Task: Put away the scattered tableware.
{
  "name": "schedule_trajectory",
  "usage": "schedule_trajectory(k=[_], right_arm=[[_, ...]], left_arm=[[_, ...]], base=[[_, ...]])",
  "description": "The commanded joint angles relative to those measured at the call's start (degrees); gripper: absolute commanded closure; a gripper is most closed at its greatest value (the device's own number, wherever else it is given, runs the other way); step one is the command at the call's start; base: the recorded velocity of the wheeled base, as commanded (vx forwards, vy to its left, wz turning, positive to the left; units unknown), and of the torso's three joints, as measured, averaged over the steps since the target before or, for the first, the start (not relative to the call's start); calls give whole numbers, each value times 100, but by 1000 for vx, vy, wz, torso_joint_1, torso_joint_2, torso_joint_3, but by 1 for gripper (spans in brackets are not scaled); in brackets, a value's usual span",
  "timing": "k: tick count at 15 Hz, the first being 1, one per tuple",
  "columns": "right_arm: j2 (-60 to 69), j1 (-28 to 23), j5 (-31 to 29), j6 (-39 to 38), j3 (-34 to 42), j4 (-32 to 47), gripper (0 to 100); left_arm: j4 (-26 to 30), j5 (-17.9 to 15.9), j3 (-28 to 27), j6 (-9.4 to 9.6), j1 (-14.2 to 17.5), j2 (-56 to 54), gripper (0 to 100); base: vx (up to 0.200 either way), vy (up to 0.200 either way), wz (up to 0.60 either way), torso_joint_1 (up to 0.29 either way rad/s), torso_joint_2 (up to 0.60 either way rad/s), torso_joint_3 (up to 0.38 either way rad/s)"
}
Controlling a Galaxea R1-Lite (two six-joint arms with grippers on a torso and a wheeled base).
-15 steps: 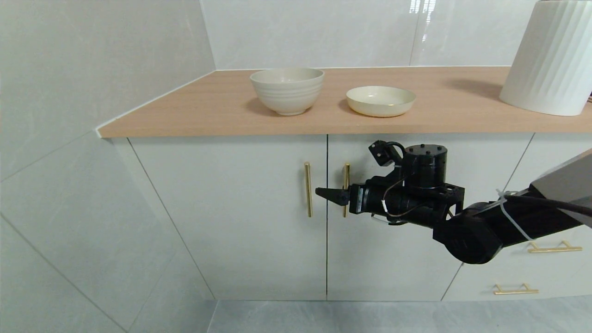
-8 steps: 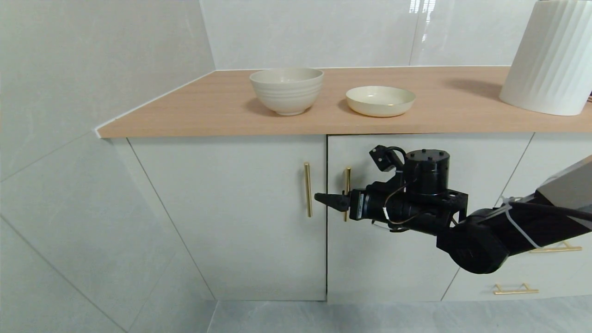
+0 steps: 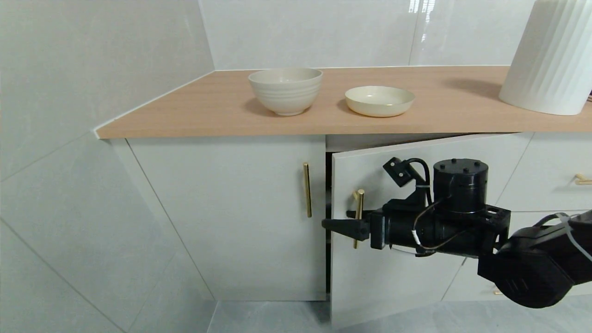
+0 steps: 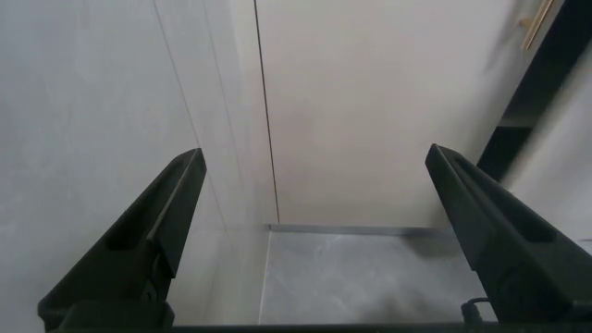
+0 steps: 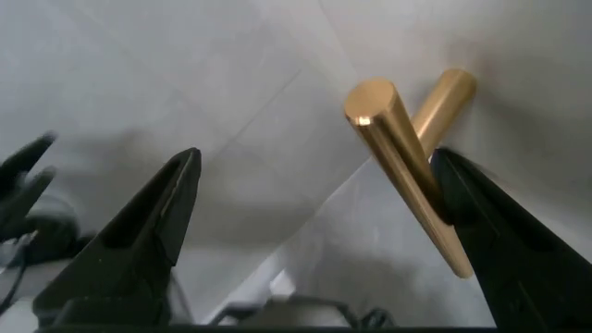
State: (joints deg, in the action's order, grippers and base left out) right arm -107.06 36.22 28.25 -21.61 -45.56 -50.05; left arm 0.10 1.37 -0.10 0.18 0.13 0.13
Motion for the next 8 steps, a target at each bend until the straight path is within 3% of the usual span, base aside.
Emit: schedule_trajectory(k=[1, 8], right_arm=[[379, 43, 76, 8, 311, -31, 0], [994, 34, 638, 26, 1312, -92, 0]], left_arm=[[-1, 4, 1, -1, -5, 4, 0], [-1, 4, 1, 8, 4, 4, 0]], base=[[0, 0, 0, 0, 0, 0], [0, 0, 0, 0, 0, 0]])
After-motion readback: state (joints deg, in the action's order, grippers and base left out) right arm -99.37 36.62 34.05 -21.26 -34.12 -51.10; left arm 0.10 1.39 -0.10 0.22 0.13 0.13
